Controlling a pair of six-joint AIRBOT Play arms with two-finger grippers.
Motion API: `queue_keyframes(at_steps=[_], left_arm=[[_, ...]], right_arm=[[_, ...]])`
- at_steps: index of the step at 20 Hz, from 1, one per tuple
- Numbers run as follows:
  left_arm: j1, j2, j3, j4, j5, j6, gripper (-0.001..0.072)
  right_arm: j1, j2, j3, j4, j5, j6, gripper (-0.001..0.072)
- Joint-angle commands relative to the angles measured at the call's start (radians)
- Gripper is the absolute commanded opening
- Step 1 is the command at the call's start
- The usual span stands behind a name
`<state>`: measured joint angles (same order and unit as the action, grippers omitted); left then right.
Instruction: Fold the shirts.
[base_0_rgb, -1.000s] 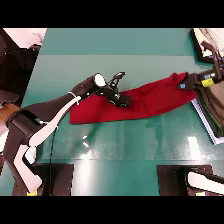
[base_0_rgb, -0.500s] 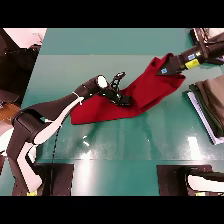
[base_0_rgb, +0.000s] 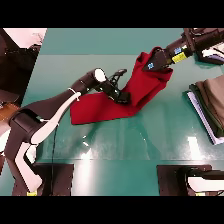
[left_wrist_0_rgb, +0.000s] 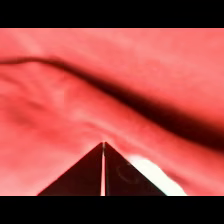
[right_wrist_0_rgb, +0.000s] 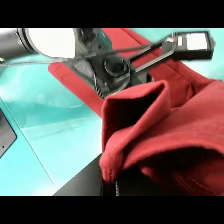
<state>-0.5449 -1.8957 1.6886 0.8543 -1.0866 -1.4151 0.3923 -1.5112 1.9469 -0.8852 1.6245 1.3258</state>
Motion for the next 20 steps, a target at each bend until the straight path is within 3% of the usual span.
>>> queue_keyframes(at_steps=[1,6,9,13,14,16,17,20], left_arm=[[0.071,0.079,0.016,0.118,-0.087,-0.005,0.0025],[0.256,0.283,0.016,0.395,-0.220,-0.022,0.0025],[0.390,0.411,0.016,0.469,-0.253,-0.019,0.0026],[0.541,0.552,0.016,0.489,-0.259,-0.018,0.0026],[0.566,0.574,0.016,0.489,-0.258,-0.019,0.0027],[0.602,0.607,0.016,0.489,-0.264,-0.019,0.0027],[0.613,0.617,0.016,0.489,-0.271,-0.019,0.0026],[0.612,0.629,0.016,0.481,-0.292,-0.019,0.0027]], right_arm=[[0.031,-0.005,0.011,0.001,-0.041,0.001,0.0012],[0.116,-0.035,0.011,0.004,-0.118,0.000,0.0013],[0.243,-0.111,0.011,0.004,-0.190,-0.021,0.0015],[0.481,-0.282,0.011,0.003,-0.463,-0.105,0.0017],[0.539,-0.337,0.023,0.004,-0.561,-0.127,0.0046],[0.628,-0.452,0.103,0.003,-0.653,-0.134,0.0437],[0.655,-0.492,0.148,0.003,-0.652,-0.134,0.0511],[0.650,-0.443,0.114,-0.042,-0.618,-0.134,0.0509]])
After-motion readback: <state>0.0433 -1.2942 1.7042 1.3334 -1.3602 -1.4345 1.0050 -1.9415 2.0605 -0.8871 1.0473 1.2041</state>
